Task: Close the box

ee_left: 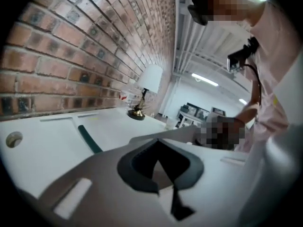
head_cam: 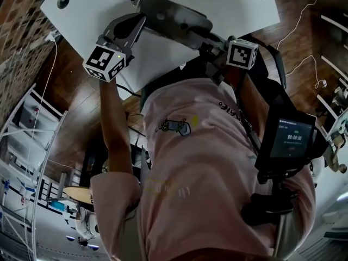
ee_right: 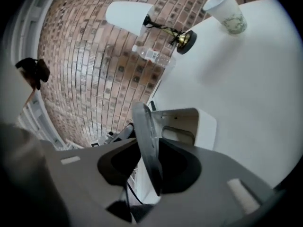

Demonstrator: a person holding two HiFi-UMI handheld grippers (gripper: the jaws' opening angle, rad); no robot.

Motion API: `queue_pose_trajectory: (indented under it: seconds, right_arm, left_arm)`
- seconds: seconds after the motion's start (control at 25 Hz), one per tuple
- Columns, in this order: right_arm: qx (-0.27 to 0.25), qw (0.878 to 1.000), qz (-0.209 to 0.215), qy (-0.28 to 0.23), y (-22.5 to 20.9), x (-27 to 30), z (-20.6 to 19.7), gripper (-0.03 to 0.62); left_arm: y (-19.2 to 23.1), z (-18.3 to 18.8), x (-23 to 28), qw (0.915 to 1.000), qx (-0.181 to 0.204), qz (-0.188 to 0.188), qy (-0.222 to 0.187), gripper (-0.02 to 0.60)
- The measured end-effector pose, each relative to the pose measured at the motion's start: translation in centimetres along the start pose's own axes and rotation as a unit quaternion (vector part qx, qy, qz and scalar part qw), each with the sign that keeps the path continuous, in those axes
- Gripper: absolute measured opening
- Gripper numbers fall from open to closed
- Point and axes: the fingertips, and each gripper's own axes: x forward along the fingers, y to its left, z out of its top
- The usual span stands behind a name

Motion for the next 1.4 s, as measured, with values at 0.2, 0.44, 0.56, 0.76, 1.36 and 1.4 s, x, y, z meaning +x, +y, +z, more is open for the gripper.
queue_pose_trajectory:
  seconds: [0.2, 0.44, 0.56, 0.76, 1.36, 1.4]
  right_arm:
    - [-0.119, 0.989, -0.047, 0.075, -0.3, 0.2, -1.4, 0.259]
    - [-0.233, 0.965, -0.081, 0.089, -0.1, -1.9, -1.0, 0.317]
    - [-0.333, 0.927, -0.118, 0.125, -0.9, -3.2, -1.3, 0.363]
    - [-0.299, 0.947, -0.095, 0.069, -0.7, -3.3, 0.1, 0.077]
    - [-0.030, 0.998, 0.060, 0.000, 3.5, -1.9, 1.0, 0.016]
    - [-0.012, 0.998, 0.057, 0.002, 2.9, -1.8, 0.6, 0.017]
  left_arm:
    - [0.0, -0.2, 0.1, 0.9990, 0.040, 0.013, 0.015, 0.002]
    - [0.8, 0.5, -0.1, 0.9987, 0.036, 0.035, -0.003, 0.002]
    - [1.0, 0.3, -0.2, 0.9989, 0.025, 0.040, -0.009, 0.002]
    - [1.6, 0.0, -1.2, 0.9976, -0.012, 0.060, -0.033, 0.002]
    - [4.6, 2.9, -6.4, 0.9801, -0.071, 0.136, -0.126, 0.002]
    - [4.4, 2.9, -6.3, 0.9811, -0.065, 0.135, -0.123, 0.002]
